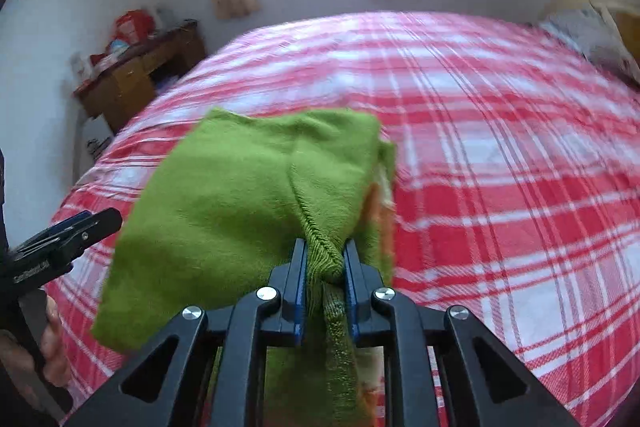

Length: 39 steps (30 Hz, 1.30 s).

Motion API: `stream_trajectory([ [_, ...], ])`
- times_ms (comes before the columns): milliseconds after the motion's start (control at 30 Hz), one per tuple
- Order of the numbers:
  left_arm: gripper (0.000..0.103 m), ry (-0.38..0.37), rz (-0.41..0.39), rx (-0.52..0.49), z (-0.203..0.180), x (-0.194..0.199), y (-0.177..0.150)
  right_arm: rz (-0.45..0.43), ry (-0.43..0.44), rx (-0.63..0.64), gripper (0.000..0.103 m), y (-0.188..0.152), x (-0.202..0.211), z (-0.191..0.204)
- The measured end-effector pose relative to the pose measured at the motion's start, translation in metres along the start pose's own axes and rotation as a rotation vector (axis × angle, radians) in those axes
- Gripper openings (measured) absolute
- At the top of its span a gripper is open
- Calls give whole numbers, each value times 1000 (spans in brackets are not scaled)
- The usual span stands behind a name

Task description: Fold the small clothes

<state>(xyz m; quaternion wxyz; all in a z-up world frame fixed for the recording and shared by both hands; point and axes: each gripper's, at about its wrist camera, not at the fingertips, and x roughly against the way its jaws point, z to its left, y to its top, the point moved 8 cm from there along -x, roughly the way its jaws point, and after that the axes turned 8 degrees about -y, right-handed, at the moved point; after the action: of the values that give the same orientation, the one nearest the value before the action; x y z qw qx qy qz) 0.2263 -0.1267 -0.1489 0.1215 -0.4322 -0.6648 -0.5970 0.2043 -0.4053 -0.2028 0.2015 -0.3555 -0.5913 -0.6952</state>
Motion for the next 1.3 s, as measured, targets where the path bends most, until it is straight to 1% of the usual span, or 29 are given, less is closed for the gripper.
stream_trajectory([
  [33,93,11,13,-3,-1,-6,-4,-6,15,-7,16,-3,-6,-4],
  [67,94,39,6,-14,-1,-10,-8,-15,26,-10,16,-2,-7,-5],
  [133,96,80,-39,-52,-3,-8,-13,-5,53,-30,16,-3,-6,-9],
  [167,96,94,-47,-74,-4,-7,-13,-1,64,-35,18,-2,-5,-9],
  [233,96,107,-44,-116,-6,-4,-13,19,111,-86,22,-4,0,-16],
  [300,96,92,-19,-144,-5,2,-9,27,131,-151,28,-5,7,-24],
  [333,96,82,-14,-146,-2,6,-7,1,118,-197,32,-4,19,-33],
  [367,95,81,-15,-144,3,13,-4,-25,103,-214,32,-3,27,-36],
  [433,95,97,-35,-128,12,24,2,-101,30,-198,32,6,47,-42],
  [467,95,113,-53,-113,15,28,8,-138,20,-180,32,13,55,-40],
  [533,96,119,-80,-94,14,32,18,-158,44,-136,32,27,58,-28],
  [600,95,85,-59,-83,6,21,26,-140,76,-69,32,38,48,-8],
  [633,95,67,-49,-78,2,16,27,-133,78,-39,32,44,40,0],
  [700,92,41,-24,-67,-9,-3,29,-107,83,6,32,48,21,10],
  [767,92,42,5,-71,-16,-20,24,-49,87,37,34,45,-6,14],
  [833,96,56,31,-90,-18,-39,16,19,76,34,35,37,-30,4],
  [867,101,58,22,-98,-18,-41,14,22,81,13,53,35,-33,-5],
  [900,103,64,11,-110,-16,-40,14,20,46,-31,65,34,-33,-21],
  [933,103,55,11,-120,-15,-37,15,11,11,-67,68,34,-31,-34],
  [1000,103,-5,28,-117,-12,-31,17,-7,38,-172,68,33,-23,-57],
  [1033,103,-42,22,-94,-9,-27,20,-6,104,-245,68,30,-17,-65],
  [1100,103,-106,14,-38,-5,-26,22,1,215,-297,68,26,-13,-64],
  [1133,102,-139,23,0,-4,-30,21,6,234,-290,68,25,-13,-60],
  [1200,102,-232,78,96,-6,-43,6,11,254,-246,68,23,-15,-44],
  [1233,103,-266,100,128,-8,-47,-1,18,265,-209,68,21,-18,-33],
  [1267,103,-261,65,133,-9,-45,-3,40,272,-174,68,18,-24,-22],
  [1300,103,-249,63,114,-12,-44,-3,64,273,-153,68,14,-30,-16],
])
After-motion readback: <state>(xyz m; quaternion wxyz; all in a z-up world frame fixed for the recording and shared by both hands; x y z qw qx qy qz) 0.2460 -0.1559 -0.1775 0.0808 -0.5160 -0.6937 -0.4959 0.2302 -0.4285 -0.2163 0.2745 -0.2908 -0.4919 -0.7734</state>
